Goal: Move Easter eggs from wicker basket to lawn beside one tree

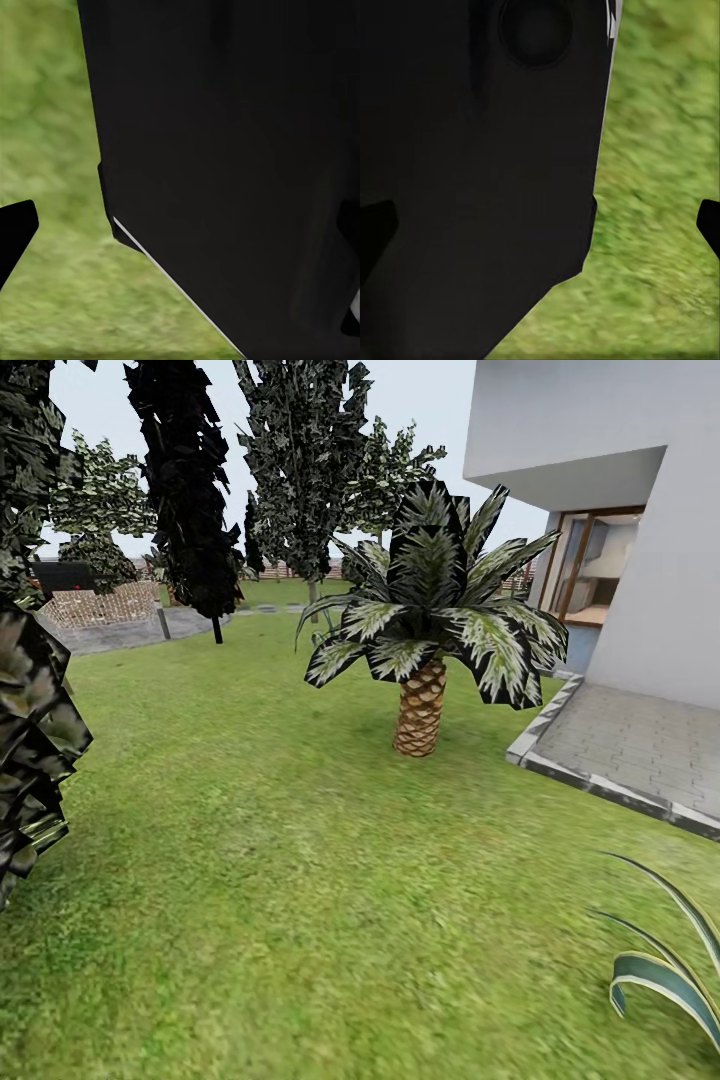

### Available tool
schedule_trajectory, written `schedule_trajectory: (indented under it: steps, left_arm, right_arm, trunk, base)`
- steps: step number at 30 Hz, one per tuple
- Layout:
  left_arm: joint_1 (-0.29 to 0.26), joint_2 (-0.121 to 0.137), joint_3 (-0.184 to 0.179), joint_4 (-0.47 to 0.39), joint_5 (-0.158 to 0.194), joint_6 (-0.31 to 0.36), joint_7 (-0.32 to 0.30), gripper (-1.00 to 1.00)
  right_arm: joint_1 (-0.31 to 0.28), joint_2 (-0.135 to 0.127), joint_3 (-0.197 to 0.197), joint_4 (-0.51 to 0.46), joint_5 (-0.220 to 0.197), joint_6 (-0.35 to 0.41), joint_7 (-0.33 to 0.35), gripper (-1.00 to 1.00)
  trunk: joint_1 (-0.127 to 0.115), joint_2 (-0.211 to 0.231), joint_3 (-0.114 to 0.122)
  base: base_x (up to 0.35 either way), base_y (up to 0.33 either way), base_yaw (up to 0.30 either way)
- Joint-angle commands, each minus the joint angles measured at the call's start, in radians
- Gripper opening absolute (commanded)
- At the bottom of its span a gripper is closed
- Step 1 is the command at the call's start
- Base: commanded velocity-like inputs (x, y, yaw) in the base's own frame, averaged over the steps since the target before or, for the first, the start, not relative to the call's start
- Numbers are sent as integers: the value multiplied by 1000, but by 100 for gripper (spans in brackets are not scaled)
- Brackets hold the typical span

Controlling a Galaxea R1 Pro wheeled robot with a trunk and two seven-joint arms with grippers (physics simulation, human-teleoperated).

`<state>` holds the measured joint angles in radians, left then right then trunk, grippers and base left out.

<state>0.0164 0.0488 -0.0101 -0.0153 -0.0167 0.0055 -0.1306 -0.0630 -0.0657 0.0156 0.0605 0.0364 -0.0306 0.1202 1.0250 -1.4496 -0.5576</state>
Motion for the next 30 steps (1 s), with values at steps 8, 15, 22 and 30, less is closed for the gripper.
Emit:
schedule_trajectory:
  steps: [8,15,22,30]
  left_arm:
    - [0,0,-1,-2,-2,1,-3,100]
    - [0,0,-2,-2,-2,0,-4,100]
    - [0,0,1,-2,-1,0,-4,100]
    - [0,0,1,-2,0,1,-4,100]
  right_arm:
    - [-1,3,1,3,-1,-3,0,100]
    - [-1,21,0,3,-6,0,-7,100]
    - [-1,21,0,3,-6,0,-7,100]
    - [-1,21,0,3,-2,0,-7,100]
  trunk:
    - [0,0,-1]
    - [0,0,-1]
    - [0,0,-1]
    - [0,0,-1]
  base:
    - [0,0,31]
    - [0,0,265]
    - [7,0,294]
    - [261,0,295]
